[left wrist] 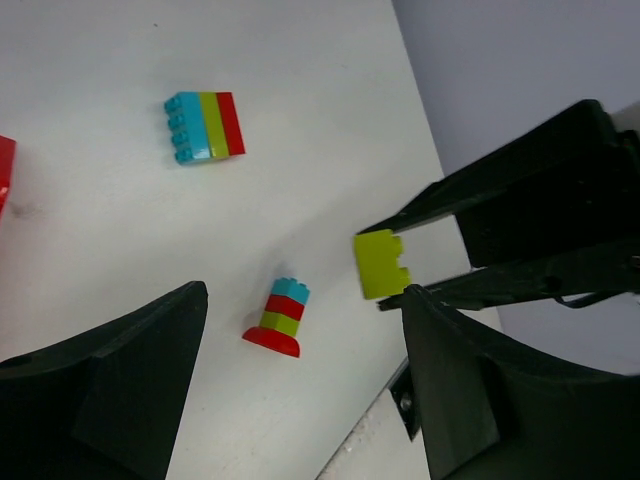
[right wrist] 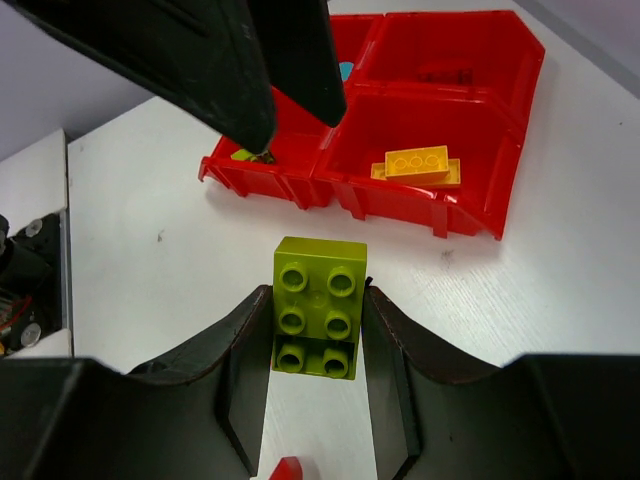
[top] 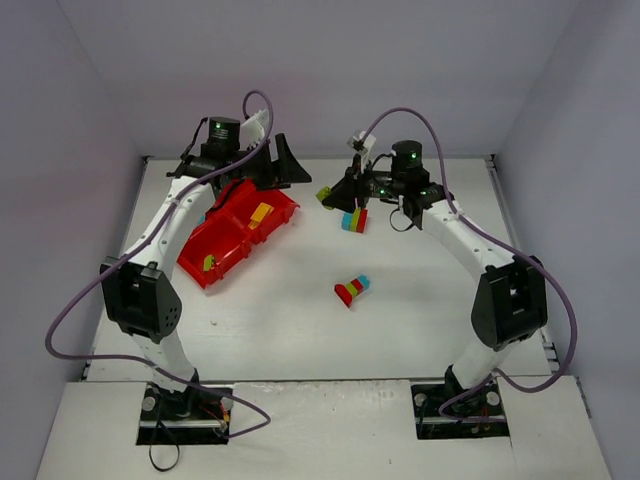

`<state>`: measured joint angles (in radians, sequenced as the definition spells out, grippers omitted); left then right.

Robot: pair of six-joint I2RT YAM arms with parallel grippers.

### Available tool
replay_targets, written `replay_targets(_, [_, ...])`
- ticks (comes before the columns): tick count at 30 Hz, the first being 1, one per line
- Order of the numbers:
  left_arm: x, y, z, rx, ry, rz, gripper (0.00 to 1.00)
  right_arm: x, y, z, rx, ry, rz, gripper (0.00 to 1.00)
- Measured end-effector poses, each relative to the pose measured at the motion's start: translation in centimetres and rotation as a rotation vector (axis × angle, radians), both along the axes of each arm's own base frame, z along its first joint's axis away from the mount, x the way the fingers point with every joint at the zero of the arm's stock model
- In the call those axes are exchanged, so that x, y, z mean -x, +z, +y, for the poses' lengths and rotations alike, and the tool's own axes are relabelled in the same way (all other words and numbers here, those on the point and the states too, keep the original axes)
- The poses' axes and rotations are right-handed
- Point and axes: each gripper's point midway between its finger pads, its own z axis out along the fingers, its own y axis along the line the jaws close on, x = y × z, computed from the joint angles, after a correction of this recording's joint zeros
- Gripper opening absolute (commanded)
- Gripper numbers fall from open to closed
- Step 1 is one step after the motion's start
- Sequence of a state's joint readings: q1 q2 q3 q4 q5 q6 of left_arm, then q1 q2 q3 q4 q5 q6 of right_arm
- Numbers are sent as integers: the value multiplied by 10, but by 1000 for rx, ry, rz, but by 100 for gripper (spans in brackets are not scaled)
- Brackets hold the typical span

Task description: Sort the legos into containers by color

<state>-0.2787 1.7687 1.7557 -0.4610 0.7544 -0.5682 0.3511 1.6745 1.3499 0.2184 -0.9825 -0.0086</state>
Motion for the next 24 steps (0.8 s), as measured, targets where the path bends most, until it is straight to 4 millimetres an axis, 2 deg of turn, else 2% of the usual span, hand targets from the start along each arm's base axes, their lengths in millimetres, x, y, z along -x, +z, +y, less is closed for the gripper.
replay_targets(6, [24, 14, -16, 55, -65, 25, 72, 4, -21, 12, 65, 16, -4, 3])
replay_targets(11, [36, 13, -25, 60, -100, 44, 72, 9, -28, 19, 97, 23, -8, 3])
replay_targets(20, [45, -15, -22, -38, -97, 104, 71, 13, -29, 26, 112, 37, -26, 4])
replay_targets(24, [43, -29, -21, -64, -94, 132, 63, 15, -30, 27, 116, 41, -22, 4])
